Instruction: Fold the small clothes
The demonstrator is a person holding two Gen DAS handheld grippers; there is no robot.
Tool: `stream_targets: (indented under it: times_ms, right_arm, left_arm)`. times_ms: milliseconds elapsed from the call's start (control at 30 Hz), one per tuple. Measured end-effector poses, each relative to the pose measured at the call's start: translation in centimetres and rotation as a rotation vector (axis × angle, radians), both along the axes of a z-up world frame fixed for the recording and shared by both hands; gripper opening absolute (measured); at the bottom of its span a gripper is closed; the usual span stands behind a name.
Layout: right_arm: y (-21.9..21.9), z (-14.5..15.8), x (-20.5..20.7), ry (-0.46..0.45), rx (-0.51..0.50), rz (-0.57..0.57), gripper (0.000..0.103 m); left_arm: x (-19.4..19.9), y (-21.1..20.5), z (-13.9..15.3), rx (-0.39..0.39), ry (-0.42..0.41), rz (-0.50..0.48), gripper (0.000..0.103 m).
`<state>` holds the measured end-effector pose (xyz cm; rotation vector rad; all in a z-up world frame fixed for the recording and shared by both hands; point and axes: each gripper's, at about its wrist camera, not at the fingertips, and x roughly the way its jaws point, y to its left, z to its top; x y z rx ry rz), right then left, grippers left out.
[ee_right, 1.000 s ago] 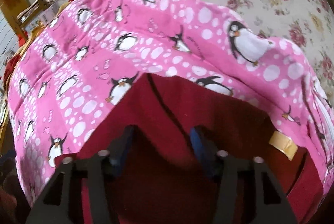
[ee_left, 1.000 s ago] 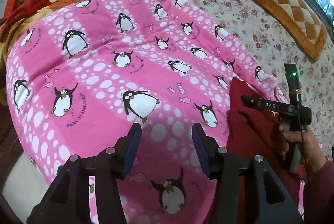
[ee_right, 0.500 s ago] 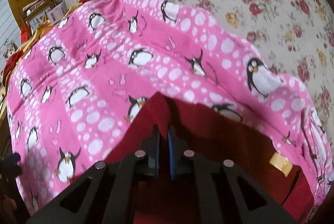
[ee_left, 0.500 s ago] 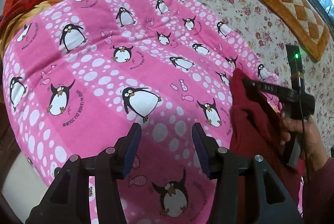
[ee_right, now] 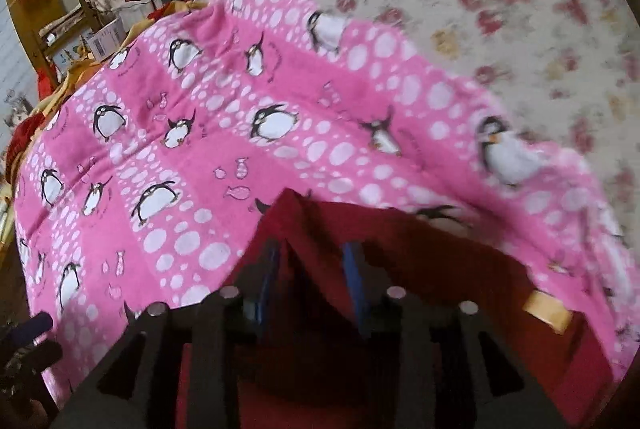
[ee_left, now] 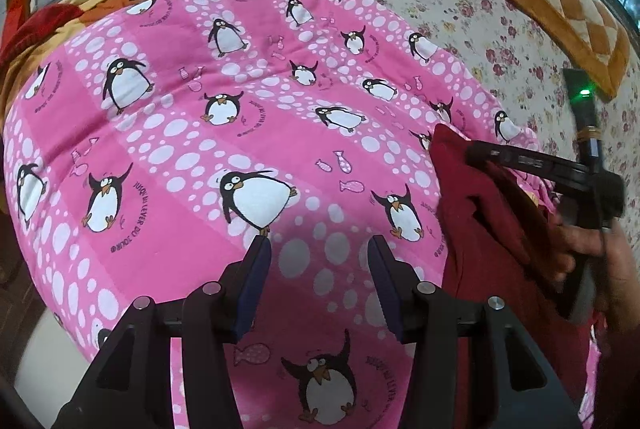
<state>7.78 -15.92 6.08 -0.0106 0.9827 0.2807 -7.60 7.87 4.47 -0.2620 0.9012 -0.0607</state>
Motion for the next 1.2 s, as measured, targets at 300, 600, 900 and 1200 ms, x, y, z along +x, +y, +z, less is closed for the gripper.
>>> stream_targets:
  times_ms: [300, 600, 900, 1200]
  right_arm:
    - [-3.2, 1.7, -4.8, 0.024, -0.021, -0.095, 0.040]
    - [-10.6, 2.0, -15.8, 0.041, -0.091, -0.200, 0.059]
    - [-22.1, 2.7, -25.9, 0.032, -0.102, -0.463, 0.060]
    - [-23.3, 0.8, -19.9, 0.020, -0.028, -0.500, 0.060]
  left_arm:
    - [0.0, -1.0, -0.1, 0.043, -0.017, -0.008, 0.030]
    - [0.2, -3.4, -0.4, 0.066, -0.021, -0.076, 0.030]
    - [3.6, -8.3, 3.1, 0.055, -0.055, -0.166, 0.030]
    - [8.5, -10.9, -1.1, 0.140, 0.023, -0.150, 0.030]
